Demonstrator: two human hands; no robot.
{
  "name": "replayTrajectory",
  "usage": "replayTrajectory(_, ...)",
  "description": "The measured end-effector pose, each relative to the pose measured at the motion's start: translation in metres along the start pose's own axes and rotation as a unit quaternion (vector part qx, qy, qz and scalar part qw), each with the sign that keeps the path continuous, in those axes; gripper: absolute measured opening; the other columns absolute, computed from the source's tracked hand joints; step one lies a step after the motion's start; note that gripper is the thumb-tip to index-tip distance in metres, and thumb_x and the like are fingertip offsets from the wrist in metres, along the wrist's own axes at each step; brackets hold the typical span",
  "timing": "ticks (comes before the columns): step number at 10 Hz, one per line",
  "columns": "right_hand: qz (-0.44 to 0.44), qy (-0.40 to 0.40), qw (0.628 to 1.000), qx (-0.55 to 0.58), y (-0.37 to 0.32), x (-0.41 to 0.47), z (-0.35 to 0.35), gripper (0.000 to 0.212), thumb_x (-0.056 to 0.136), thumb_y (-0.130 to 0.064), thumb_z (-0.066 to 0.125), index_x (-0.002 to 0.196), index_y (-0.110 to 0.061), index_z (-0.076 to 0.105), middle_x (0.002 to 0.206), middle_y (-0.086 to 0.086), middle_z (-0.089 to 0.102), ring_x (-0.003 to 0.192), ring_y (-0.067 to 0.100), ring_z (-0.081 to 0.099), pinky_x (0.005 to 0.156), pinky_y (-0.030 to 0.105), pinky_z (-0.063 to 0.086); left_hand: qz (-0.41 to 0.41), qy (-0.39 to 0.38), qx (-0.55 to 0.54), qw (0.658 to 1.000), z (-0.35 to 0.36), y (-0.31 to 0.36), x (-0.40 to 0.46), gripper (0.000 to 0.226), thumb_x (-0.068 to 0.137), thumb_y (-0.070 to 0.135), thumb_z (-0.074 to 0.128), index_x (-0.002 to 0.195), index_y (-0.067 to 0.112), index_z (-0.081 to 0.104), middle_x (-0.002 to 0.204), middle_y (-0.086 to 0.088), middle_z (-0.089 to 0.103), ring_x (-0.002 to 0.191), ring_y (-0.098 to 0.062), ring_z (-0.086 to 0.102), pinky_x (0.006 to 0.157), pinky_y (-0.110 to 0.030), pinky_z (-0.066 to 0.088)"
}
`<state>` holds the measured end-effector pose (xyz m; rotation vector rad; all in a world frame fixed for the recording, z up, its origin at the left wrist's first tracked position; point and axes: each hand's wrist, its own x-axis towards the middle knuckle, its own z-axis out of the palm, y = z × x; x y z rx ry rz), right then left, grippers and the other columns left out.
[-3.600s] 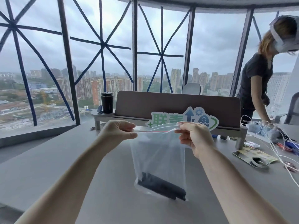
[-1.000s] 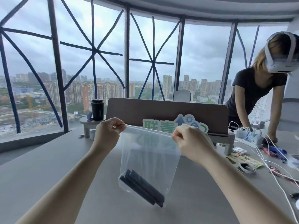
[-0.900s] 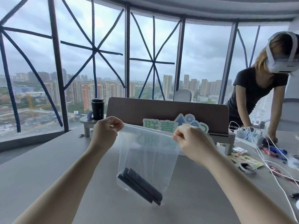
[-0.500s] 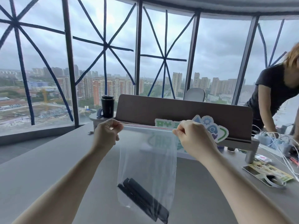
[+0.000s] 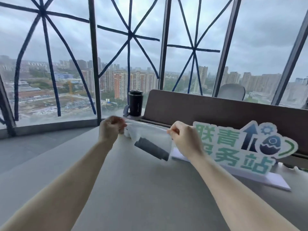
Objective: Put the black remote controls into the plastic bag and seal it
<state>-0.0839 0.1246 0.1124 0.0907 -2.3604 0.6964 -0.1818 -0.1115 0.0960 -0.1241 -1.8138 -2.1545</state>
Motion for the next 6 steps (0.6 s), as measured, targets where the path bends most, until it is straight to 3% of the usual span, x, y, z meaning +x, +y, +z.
replayTrajectory(1, 0.019, -0.062, 0.998, 0.003, 0.008, -0.026, 0.031, 0.019, 0.085, -0.029, 0.069, 0.072, -0.015, 0.07, 0.066, -0.001, 0.072, 0.063, 0.02, 0.063, 0.062, 0.031, 0.051, -0.04, 0.0, 0.017, 0.999, -0.026, -0.041, -0.011, 0.022, 0.083, -0.003, 0.061, 0.068, 0.013, 0.064, 0.069, -0.008, 0.066, 0.065, -0.022, 0.064, 0.07, -0.027, 0.057)
replayTrajectory(3, 0.082, -0.195, 0.976, 0.058, 0.009, -0.063, 0.053, 0.014, 0.08, -0.026, 0.07, 0.07, -0.015, 0.071, 0.063, 0.003, 0.073, 0.057, 0.012, 0.061, 0.064, 0.033, 0.054, -0.059, -0.017, 0.112, 0.992, -0.06, -0.089, -0.044, 0.025, 0.082, -0.005, 0.059, 0.076, 0.016, 0.069, 0.069, -0.011, 0.063, 0.061, -0.018, 0.058, 0.055, -0.019, 0.052)
replayTrajectory(4, 0.101, -0.272, 0.954, 0.077, 0.003, -0.081, 0.045, 0.022, 0.082, -0.039, 0.069, 0.079, -0.018, 0.073, 0.065, 0.004, 0.073, 0.05, 0.003, 0.053, 0.056, 0.024, 0.044, -0.038, -0.027, 0.187, 0.981, -0.068, -0.091, -0.064, 0.031, 0.079, -0.001, 0.061, 0.069, 0.027, 0.071, 0.065, 0.006, 0.069, 0.064, -0.017, 0.059, 0.058, -0.022, 0.046)
replayTrajectory(5, 0.101, -0.268, 0.952, 0.108, 0.001, -0.104, 0.015, 0.024, 0.088, -0.048, 0.062, 0.085, -0.026, 0.072, 0.067, 0.005, 0.073, 0.049, -0.001, 0.055, 0.059, 0.025, 0.045, 0.005, -0.013, 0.259, 0.966, -0.076, -0.075, -0.094, 0.028, 0.08, 0.007, 0.061, 0.068, 0.031, 0.071, 0.075, 0.012, 0.07, 0.073, -0.012, 0.062, 0.066, -0.022, 0.044)
replayTrajectory(6, 0.136, -0.196, 0.954, 0.179, 0.008, -0.135, -0.027, 0.02, 0.092, -0.039, 0.06, 0.079, -0.03, 0.073, 0.066, 0.006, 0.072, 0.042, 0.002, 0.049, 0.054, 0.027, 0.044, 0.072, 0.009, 0.303, 0.95, -0.086, -0.063, -0.144, 0.02, 0.079, 0.017, 0.06, 0.075, 0.031, 0.073, 0.084, 0.015, 0.067, 0.086, -0.014, 0.061, 0.074, -0.032, 0.045)
